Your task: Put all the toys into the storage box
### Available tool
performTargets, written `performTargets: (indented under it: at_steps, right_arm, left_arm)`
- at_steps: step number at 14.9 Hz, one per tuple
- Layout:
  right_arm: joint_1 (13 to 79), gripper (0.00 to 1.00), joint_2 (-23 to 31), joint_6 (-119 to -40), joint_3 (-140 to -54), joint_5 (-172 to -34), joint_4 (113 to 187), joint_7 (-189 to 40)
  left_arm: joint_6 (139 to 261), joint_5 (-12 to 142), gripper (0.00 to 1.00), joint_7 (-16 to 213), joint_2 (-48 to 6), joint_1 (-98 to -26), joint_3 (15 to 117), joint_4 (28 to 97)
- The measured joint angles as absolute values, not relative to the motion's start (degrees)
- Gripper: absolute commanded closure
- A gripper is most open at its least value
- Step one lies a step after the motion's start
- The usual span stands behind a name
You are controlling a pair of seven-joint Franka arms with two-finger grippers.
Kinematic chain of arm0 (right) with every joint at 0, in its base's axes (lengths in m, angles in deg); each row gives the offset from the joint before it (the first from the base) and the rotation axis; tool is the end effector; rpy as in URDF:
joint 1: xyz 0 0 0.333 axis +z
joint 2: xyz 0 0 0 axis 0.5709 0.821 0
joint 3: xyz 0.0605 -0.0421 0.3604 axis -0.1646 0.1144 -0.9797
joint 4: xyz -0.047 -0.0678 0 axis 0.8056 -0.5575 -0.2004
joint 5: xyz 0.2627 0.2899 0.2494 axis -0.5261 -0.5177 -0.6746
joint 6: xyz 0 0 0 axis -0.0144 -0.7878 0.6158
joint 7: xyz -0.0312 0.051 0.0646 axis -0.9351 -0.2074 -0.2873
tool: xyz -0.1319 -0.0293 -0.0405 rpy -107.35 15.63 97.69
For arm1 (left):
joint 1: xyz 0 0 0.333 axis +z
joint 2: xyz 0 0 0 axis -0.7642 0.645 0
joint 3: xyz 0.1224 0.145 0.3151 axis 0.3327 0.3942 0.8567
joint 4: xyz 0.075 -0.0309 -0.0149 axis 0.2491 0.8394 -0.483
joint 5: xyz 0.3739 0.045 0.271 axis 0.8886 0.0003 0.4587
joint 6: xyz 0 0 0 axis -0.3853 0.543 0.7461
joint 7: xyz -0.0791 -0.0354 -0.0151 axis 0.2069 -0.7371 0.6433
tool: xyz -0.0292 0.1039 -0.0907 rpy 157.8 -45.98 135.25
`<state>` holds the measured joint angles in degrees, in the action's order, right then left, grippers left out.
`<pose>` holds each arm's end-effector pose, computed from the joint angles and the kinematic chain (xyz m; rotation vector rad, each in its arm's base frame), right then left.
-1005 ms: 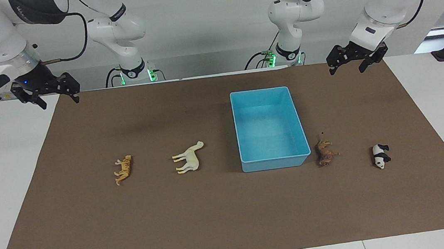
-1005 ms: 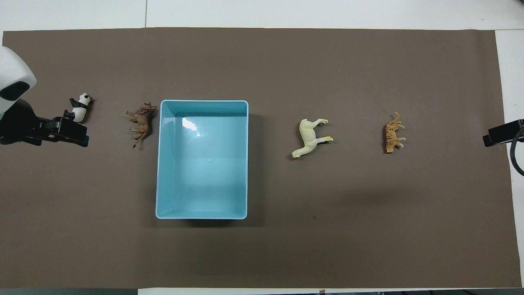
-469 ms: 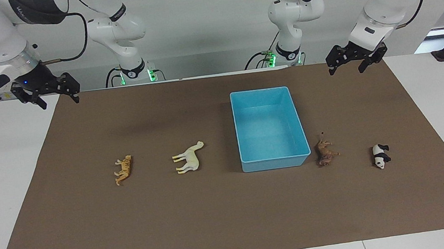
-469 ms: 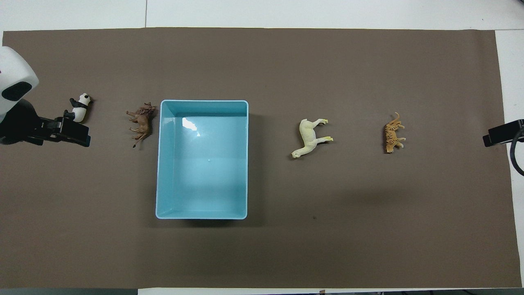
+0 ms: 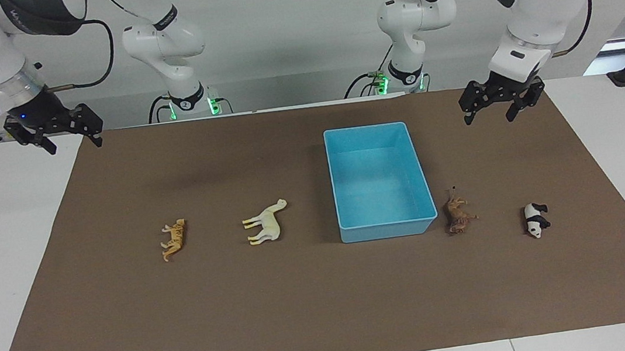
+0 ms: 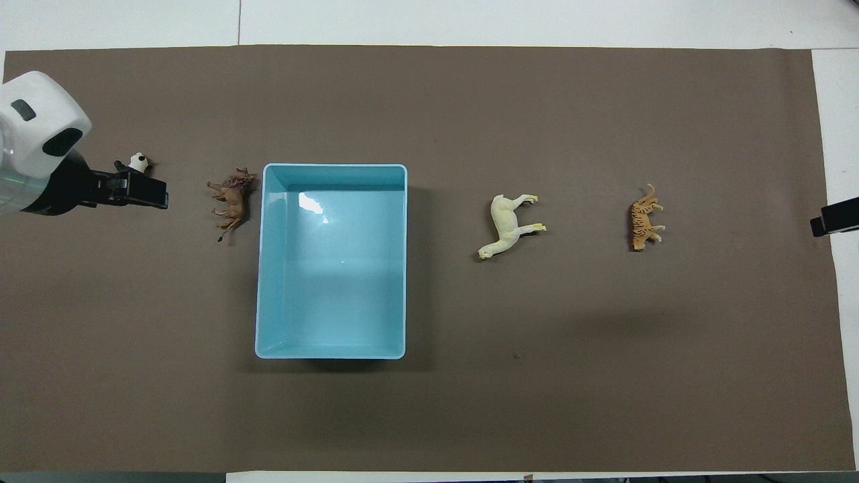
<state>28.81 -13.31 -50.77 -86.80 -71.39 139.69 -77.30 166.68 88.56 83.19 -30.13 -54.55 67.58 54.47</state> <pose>0.6017 -0.0989 0.6285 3.1357 0.0519 -0.0890 0.6438 -0.0770 0.5509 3.1081 -0.1618 0.0902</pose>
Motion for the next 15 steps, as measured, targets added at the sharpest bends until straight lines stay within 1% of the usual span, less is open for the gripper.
performTargets:
  at_steps: [2,4,6,9,12,15]
  right_arm:
    - [28.8,0.0,-13.3,-51.5,-86.9,-71.4,139.7,-77.3]
    - [29.2,0.0,-13.3,-52.6,-87.2,-71.5,140.1,-77.4]
    - [31.1,0.0,-13.2,-55.3,-87.4,-71.5,141.6,-75.7]
    - [34.3,0.0,-10.9,-57.8,-87.6,-71.5,143.6,-67.6]
    - [35.4,0.0,-5.7,-64.3,-87.7,-71.6,144.5,-65.2]
    - [36.3,0.0,-0.9,-70.1,-87.8,-71.7,144.9,-65.2]
  left_arm:
    - [173.7,88.6,0.0,83.2,-25.8,-54.5,67.6,56.0]
    - [180.2,88.6,0.0,83.2,-20.2,-54.6,67.5,55.9]
    - [184.4,88.6,0.0,83.2,-16.2,-54.3,67.6,55.8]
    - [187.0,88.6,0.0,82.9,-12.6,-53.0,67.7,55.7]
    - [187.5,88.6,0.0,82.9,-10.3,-52.9,67.5,55.9]
    - [188.5,88.6,0.0,82.9,-9.5,-53.0,67.2,57.3]
